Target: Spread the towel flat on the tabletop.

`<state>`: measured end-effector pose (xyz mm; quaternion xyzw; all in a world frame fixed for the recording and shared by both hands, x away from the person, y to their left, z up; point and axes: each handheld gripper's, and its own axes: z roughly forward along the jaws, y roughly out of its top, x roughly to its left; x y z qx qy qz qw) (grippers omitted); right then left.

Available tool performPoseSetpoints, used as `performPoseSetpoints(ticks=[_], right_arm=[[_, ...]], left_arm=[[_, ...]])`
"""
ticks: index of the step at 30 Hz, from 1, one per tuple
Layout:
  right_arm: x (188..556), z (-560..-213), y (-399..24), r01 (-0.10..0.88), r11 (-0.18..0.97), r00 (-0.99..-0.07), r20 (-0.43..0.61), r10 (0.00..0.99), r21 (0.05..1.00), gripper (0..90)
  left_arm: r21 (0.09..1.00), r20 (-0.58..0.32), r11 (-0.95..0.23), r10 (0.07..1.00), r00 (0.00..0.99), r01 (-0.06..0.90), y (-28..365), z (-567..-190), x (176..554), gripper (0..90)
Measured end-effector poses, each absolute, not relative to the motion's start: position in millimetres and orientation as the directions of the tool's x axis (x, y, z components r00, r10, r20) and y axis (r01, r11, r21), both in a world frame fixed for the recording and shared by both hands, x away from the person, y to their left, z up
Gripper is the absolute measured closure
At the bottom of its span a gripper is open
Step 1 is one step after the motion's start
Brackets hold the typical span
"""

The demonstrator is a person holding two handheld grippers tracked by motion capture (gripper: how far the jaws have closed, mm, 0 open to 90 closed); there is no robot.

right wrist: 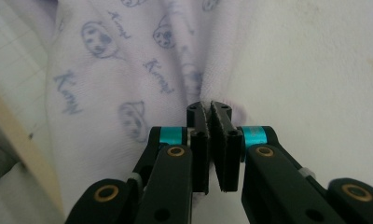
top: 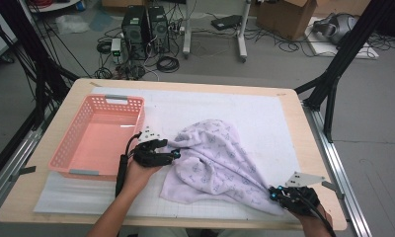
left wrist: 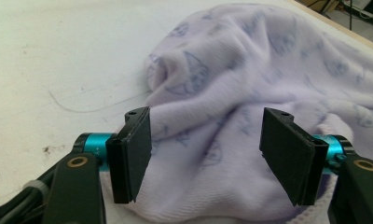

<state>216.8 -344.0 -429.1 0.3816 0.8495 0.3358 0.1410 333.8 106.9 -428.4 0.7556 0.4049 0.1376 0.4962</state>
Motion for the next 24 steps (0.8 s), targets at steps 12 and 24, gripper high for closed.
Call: performPoseSetpoints(ticks=[12, 24], right_arm=[[263.3, -404.8, -336.0, 0.481, 0.276, -0.565, 0.053, 0.823, 0.832, 57.9], [350.1, -425.7, -260.0, 0.527, 0.344, -0.623, 0.077, 0.778, 0.777, 43.6]], left_arm=[[0.852, -0.19, -0.183, 0.765, 0.615, 0.49, 96.2, -426.4, 358.0, 33.8], [0.813, -0.228, -0.188, 0.768, 0.598, 0.551, 82.2, -443.8, 383.8, 41.3]])
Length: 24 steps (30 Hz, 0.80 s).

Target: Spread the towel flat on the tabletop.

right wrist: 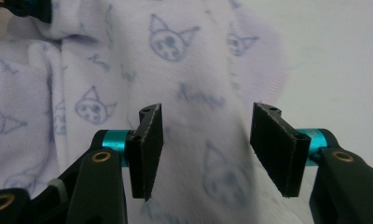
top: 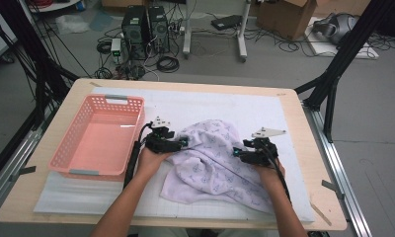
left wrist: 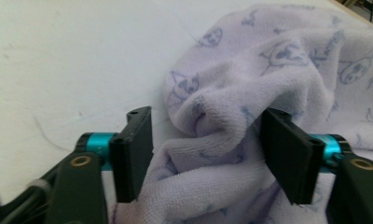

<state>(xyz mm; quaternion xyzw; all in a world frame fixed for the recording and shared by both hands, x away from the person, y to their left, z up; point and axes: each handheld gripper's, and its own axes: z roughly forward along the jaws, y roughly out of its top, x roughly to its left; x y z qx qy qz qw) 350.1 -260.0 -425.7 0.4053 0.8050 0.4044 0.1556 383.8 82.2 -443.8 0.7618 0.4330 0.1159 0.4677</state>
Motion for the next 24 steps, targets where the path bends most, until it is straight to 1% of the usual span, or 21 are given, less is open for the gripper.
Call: performPoseSetpoints(ticks=[1, 2, 3, 4, 5, 7, 11, 14, 18, 24], right_arm=[[352.7, -427.3, -255.6, 0.526, 0.358, -0.632, 0.074, 0.771, 0.771, 46.6], [355.4, -430.0, -249.4, 0.536, 0.381, -0.645, 0.074, 0.761, 0.754, 55.8], [356.3, -432.1, -246.0, 0.537, 0.404, -0.661, 0.072, 0.747, 0.741, 67.5], [356.4, -433.7, -244.2, 0.535, 0.422, -0.672, 0.067, 0.737, 0.732, 76.1], [355.8, -433.7, -244.5, 0.539, 0.427, -0.675, 0.069, 0.735, 0.726, 83.4], [351.4, -430.0, -249.2, 0.531, 0.419, -0.671, 0.063, 0.739, 0.736, 84.7], [338.3, -420.0, -266.2, 0.505, 0.399, -0.66, 0.045, 0.75, 0.765, 84.9], [325.1, -415.8, -277.6, 0.485, 0.39, -0.659, 0.035, 0.751, 0.783, 84.8], [302.5, -417.5, -285.8, 0.456, 0.413, -0.677, 0.006, 0.736, 0.788, 84.9], [274.6, -424.8, -296.0, 0.45, 0.419, -0.697, 0.017, 0.717, 0.789, 84.9]], left_arm=[[0.808, -0.223, -0.201, 0.765, 0.604, 0.553, 79.9, -445.5, 383.7, 46.1], [0.809, -0.214, -0.214, 0.76, 0.614, 0.547, 78.6, -445.8, 383.0, 53.3], [0.815, -0.203, -0.22, 0.759, 0.619, 0.536, 77.7, -444.7, 381.6, 63.4], [0.821, -0.187, -0.226, 0.761, 0.621, 0.524, 77.7, -442.6, 380.3, 71.6], [0.829, -0.175, -0.229, 0.761, 0.625, 0.511, 78.4, -440.1, 378.8, 74.8], [0.843, -0.164, -0.225, 0.757, 0.632, 0.489, 81.1, -434.9, 375.9, 76.7], [0.864, -0.168, -0.207, 0.742, 0.649, 0.46, 84.0, -426.5, 368.9, 76.7], [0.874, -0.156, -0.223, 0.713, 0.684, 0.432, 80.1, -422.9, 359.7, 76.6], [0.878, -0.148, -0.244, 0.68, 0.718, 0.413, 74.7, -424.0, 344.5, 75.8], [0.867, -0.139, -0.289, 0.643, 0.753, 0.406, 70.3, -431.7, 325.6, 75.0]])
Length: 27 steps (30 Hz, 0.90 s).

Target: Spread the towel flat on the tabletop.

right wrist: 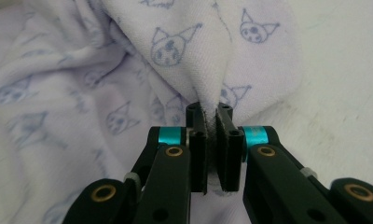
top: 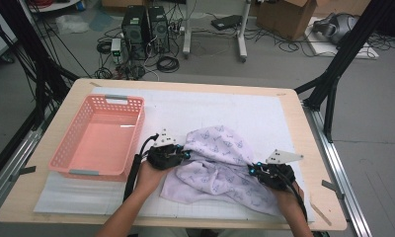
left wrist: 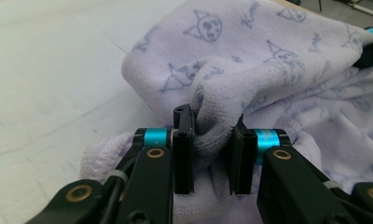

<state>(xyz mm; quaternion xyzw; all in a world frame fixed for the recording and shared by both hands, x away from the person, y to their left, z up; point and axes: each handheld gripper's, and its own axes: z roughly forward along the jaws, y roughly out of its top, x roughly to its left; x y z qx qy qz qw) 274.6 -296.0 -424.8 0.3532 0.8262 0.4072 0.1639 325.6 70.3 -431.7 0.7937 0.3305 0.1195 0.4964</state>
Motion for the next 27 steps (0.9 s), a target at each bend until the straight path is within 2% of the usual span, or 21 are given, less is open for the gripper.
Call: performPoseSetpoints(ticks=[2, 4, 6, 7, 9, 11, 17, 22, 27], right_arm=[[266.7, -426.0, -296.5, 0.45, 0.426, -0.707, 0.021, 0.707, 0.785, 84.9], [260.0, -429.0, -295.4, 0.45, 0.456, -0.723, 0.014, 0.691, 0.768, 84.8], [255.6, -431.2, -294.7, 0.453, 0.461, -0.728, 0.019, 0.685, 0.763, 84.3], [255.4, -430.8, -294.9, 0.453, 0.459, -0.73, 0.023, 0.683, 0.765, 82.5], [257.7, -425.8, -295.8, 0.45, 0.438, -0.728, 0.035, 0.685, 0.778, 73.1], [261.8, -418.9, -297.9, 0.449, 0.394, -0.715, 0.057, 0.697, 0.802, 69.2], [291.0, -395.2, -304.3, 0.414, 0.297, -0.67, 0.067, 0.739, 0.86, 65.5], [326.5, -385.4, -299.7, 0.428, 0.281, -0.626, 0.058, 0.777, 0.859, 63.5], [359.1, -392.9, -287.5, 0.462, 0.315, -0.583, 0.017, 0.812, 0.829, 50.1]], left_arm=[[0.864, -0.15, -0.286, 0.639, 0.755, 0.414, 70.1, -435.5, 321.8, 74.0], [0.852, -0.175, -0.286, 0.633, 0.754, 0.438, 70.8, -439.2, 320.2, 69.4], [0.842, -0.198, -0.282, 0.631, 0.75, 0.459, 72.2, -439.9, 320.0, 58.4], [0.843, -0.204, -0.274, 0.633, 0.747, 0.463, 74.3, -437.9, 320.1, 53.3], [0.85, -0.214, -0.251, 0.64, 0.738, 0.464, 77.1, -433.9, 321.1, 45.8], [0.855, -0.221, -0.233, 0.645, 0.732, 0.463, 81.2, -427.1, 324.5, 42.4], [0.87, -0.223, -0.192, 0.668, 0.71, 0.454, 89.0, -414.1, 337.7, 41.9], [0.864, -0.228, -0.178, 0.696, 0.681, 0.471, 89.8, -415.5, 355.5, 42.8], [0.838, -0.254, -0.178, 0.708, 0.659, 0.515, 86.9, -425.5, 372.6, 42.5]])
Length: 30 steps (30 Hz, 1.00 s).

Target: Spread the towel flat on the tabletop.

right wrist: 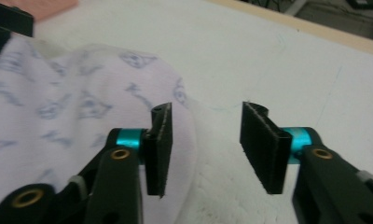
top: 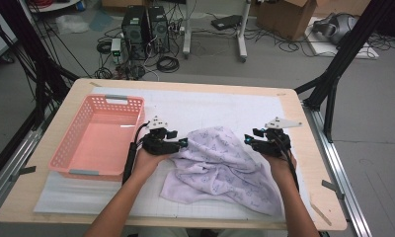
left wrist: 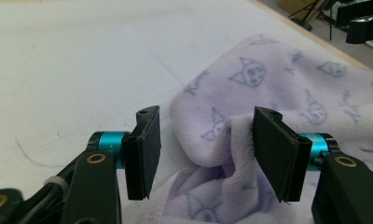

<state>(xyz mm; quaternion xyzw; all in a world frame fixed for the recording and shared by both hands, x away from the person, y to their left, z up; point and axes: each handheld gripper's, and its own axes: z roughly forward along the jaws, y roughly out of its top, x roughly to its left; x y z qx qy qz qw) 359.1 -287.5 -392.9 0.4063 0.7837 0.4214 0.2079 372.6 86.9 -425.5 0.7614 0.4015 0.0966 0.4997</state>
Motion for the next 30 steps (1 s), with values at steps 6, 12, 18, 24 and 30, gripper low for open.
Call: performPoseSetpoints(ticks=[6, 12, 18, 24, 30], right_arm=[[393.9, -418.6, -270.4, 0.571, 0.325, -0.611, 0.126, 0.782, 0.754, 42.1], [403.1, -440.4, -248.7, 0.614, 0.368, -0.669, 0.214, 0.711, 0.698, 60.1], [392.1, -423.4, -258.1, 0.555, 0.371, -0.683, 0.152, 0.715, 0.744, 80.9], [367.7, -393.3, -274.5, 0.428, 0.34, -0.666, 0.037, 0.745, 0.837, 80.7], [330.8, -395.0, -275.4, 0.36, 0.414, -0.713, -0.039, 0.7, 0.836, 80.7]], left_arm=[[0.809, -0.28, -0.207, 0.688, 0.67, 0.551, 71.1, -438.0, 380.6, 39.5], [0.776, -0.271, -0.27, 0.672, 0.689, 0.569, 57.7, -449.3, 380.6, 42.6], [0.813, -0.218, -0.269, 0.681, 0.699, 0.516, 59.2, -440.0, 376.5, 71.5], [0.864, -0.174, -0.227, 0.702, 0.69, 0.449, 67.1, -420.8, 369.4, 74.7], [0.867, -0.145, -0.259, 0.686, 0.713, 0.425, 69.5, -422.2, 350.5, 73.9]])
